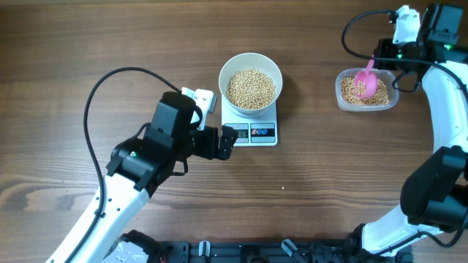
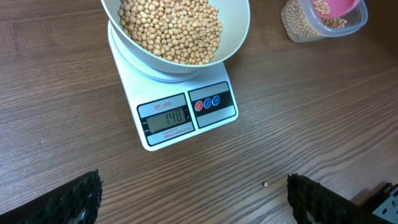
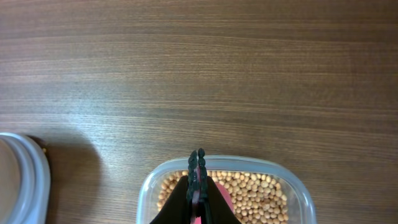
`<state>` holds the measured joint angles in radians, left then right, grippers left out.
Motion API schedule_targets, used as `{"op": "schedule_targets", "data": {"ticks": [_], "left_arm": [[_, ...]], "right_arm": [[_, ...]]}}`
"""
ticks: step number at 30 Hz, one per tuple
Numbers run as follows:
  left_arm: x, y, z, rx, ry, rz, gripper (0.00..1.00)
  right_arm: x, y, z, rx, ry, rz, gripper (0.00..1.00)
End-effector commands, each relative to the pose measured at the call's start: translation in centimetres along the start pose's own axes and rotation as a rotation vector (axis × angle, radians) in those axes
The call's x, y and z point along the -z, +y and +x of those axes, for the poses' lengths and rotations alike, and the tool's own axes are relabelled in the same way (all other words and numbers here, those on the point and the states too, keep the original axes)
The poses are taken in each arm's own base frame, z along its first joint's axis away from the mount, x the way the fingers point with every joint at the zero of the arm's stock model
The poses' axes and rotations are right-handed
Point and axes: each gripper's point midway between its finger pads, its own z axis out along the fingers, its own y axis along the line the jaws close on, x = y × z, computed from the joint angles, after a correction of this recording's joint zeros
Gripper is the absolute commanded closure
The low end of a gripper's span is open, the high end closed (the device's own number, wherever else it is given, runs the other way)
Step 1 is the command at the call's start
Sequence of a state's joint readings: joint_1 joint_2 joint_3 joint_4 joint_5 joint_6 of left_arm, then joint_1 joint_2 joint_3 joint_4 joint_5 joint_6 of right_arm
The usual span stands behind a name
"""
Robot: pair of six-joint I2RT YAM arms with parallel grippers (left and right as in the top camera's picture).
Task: Scoop item into bowl and weigh 150g on scale
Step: 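Drag the scoop through the tub soybeans to pick up a few, then lift the scoop and carry it over the white bowl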
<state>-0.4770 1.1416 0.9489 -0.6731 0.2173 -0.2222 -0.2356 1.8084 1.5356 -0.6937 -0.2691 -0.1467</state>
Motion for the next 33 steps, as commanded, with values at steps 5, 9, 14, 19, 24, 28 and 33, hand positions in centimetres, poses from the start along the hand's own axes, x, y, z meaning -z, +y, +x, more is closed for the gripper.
{"op": "schedule_targets", "data": {"ticks": [5, 9, 14, 19, 24, 28, 33], "left_arm": [[-0.2, -0.1, 0.0, -0.009, 0.003, 0.001, 0.00], [-0.2, -0.1, 0.0, -0.009, 0.003, 0.001, 0.00], [-0.2, -0.1, 0.0, -0.009, 0.003, 0.001, 0.00], [-0.2, -0.1, 0.0, -0.009, 0.003, 0.001, 0.00], [-0.2, -0.1, 0.0, -0.009, 0.003, 0.001, 0.00], [-0.2, -0.1, 0.0, -0.009, 0.003, 0.001, 0.00], [-0.2, -0.1, 0.0, -0.009, 0.003, 0.001, 0.00]], "right_arm": [[0.8, 1.6, -0.5, -0.092, -0.025, -0.067, 0.96], [0.9, 2.4, -0.7, -0.167, -0.027, -0.119, 0.96], [1.3, 2.6, -0.8, -0.214, -0.030, -0.121, 0.96], [2.4, 2.7, -1.4, -0.203, -0.057, -0.115, 0.96], [3.1, 2.8, -1.7, -0.198, -0.072, -0.115, 0.96], [3.1, 2.9, -1.4, -0.203, -0.063, -0.115, 0.96], [3.1, 2.8, -1.5, -0.233, -0.062, -0.117, 0.96]]}}
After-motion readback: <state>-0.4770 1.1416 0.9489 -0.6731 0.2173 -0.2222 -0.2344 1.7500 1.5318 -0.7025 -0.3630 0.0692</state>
